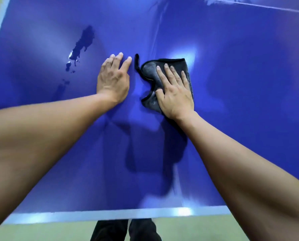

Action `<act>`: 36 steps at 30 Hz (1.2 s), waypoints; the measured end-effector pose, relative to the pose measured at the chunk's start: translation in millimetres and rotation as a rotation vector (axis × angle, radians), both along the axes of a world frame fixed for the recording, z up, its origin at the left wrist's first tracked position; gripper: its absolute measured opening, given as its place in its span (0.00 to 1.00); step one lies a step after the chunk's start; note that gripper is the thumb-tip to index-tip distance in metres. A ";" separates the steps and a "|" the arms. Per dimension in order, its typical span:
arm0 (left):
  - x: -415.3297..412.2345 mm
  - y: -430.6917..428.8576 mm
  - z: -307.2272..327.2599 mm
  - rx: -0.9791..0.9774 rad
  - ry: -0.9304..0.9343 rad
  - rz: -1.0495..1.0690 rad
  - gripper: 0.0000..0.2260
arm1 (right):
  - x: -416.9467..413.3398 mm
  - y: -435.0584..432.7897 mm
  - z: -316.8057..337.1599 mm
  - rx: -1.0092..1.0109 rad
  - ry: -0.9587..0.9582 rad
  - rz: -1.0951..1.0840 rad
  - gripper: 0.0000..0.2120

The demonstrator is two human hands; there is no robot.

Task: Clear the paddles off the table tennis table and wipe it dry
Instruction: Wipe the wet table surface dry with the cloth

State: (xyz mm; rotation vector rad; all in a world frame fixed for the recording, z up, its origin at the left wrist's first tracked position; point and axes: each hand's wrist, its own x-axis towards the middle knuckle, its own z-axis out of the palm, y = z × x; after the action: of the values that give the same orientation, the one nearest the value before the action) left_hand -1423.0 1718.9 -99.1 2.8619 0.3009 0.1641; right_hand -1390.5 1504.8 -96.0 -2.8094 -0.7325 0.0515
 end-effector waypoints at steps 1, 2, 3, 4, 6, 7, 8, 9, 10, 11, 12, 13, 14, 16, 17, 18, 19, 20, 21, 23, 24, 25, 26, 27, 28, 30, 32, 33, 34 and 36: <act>-5.6 -1.4 1.1 0.000 0.006 0.009 0.23 | -13.8 -4.0 0.6 0.002 -0.001 0.004 0.34; -16.5 -3.5 1.8 -0.006 0.008 0.019 0.23 | -28.9 -8.5 1.2 0.006 0.001 0.008 0.34; -31.6 -6.1 2.1 -0.011 0.005 0.023 0.23 | -44.6 -13.1 1.8 0.016 0.001 0.012 0.34; -49.5 -8.1 1.5 -0.012 -0.003 0.016 0.23 | -60.0 -17.5 1.9 0.029 0.000 0.015 0.34; -96.8 -16.4 -0.5 -0.003 -0.020 0.011 0.23 | -98.0 -30.4 2.4 0.048 -0.006 0.024 0.33; -121.8 -21.4 -2.1 -0.001 -0.027 0.021 0.23 | -119.1 -37.3 2.4 0.051 -0.007 0.029 0.33; -144.5 -26.2 -3.3 0.000 -0.030 0.039 0.23 | -140.9 -44.0 2.8 0.052 -0.007 0.032 0.33; -164.4 -31.2 -4.3 -0.002 -0.026 0.054 0.23 | -162.2 -50.0 2.7 0.049 -0.004 0.031 0.33; -186.1 -37.7 -3.7 0.002 -0.019 0.067 0.23 | -185.1 -56.4 3.7 0.047 -0.001 0.029 0.34; -206.0 -44.6 -4.0 0.011 -0.009 0.072 0.23 | -205.6 -61.7 4.9 0.044 0.002 0.026 0.34; -225.0 -50.6 -3.8 0.023 0.004 0.075 0.24 | -224.6 -65.8 6.5 0.039 0.010 0.025 0.34; -242.0 -55.7 -3.4 0.031 0.020 0.076 0.24 | -241.8 -69.2 7.7 0.034 0.021 0.023 0.35; -255.8 -60.7 -3.4 0.032 0.036 0.077 0.25 | -257.5 -72.1 7.8 0.029 0.033 0.021 0.35; -279.6 -69.3 -0.5 0.031 0.051 0.081 0.26 | -287.8 -74.9 8.6 0.025 0.046 0.027 0.36; -288.4 -72.2 1.2 0.028 0.063 0.075 0.26 | -300.2 -74.5 9.3 0.015 0.051 0.036 0.36; -294.9 -74.1 3.6 0.019 0.075 0.066 0.26 | -309.5 -73.3 9.7 0.003 0.055 0.037 0.36; -298.7 -75.2 5.1 0.008 0.088 0.058 0.26 | -314.8 -71.6 8.7 -0.006 0.056 0.029 0.36; -300.7 -74.5 7.3 -0.001 0.095 0.053 0.26 | -316.5 -68.6 8.5 -0.015 0.060 0.018 0.36; -300.4 -72.7 8.9 -0.006 0.093 0.052 0.25 | -315.3 -65.5 8.3 -0.020 0.064 0.009 0.36; -291.8 -66.9 13.6 -0.005 0.062 0.067 0.23 | -305.0 -57.5 7.5 -0.020 0.062 0.021 0.36; -286.5 -63.9 16.5 -0.005 0.050 0.085 0.22 | -298.8 -53.0 7.6 -0.010 0.060 0.038 0.36; -278.8 -59.6 19.0 -0.009 0.045 0.100 0.21 | -290.5 -46.8 7.5 -0.001 0.063 0.056 0.36; -270.7 -55.2 20.9 -0.019 0.040 0.109 0.20 | -282.4 -40.2 7.3 0.007 0.067 0.064 0.36; -261.1 -49.5 21.5 -0.028 0.036 0.112 0.19 | -272.5 -32.1 6.7 0.017 0.068 0.066 0.36; -251.4 -43.9 21.3 -0.033 0.037 0.109 0.19 | -261.9 -24.4 6.5 0.027 0.068 0.059 0.36; -230.4 -31.8 19.9 -0.013 0.041 0.084 0.19 | -236.1 -8.8 6.3 0.038 0.063 0.032 0.35; -199.3 -18.6 20.2 0.001 0.029 0.042 0.21 | -201.3 9.1 4.5 0.040 0.062 -0.016 0.35; -181.1 -12.6 21.0 0.000 0.022 0.022 0.22 | -181.9 17.2 4.0 0.046 0.057 -0.043 0.35; -165.7 -7.1 21.1 0.001 0.016 0.007 0.22 | -164.9 24.1 3.9 0.053 0.046 -0.064 0.35; -127.4 7.5 17.8 0.002 0.025 -0.023 0.23 | -125.6 39.2 2.4 0.047 0.027 -0.102 0.35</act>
State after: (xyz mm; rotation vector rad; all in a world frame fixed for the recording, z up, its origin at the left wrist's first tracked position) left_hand -1550.4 1726.4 -81.4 2.8704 0.2726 0.1247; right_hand -1516.1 1544.0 -93.6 -2.7907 -0.5757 0.0541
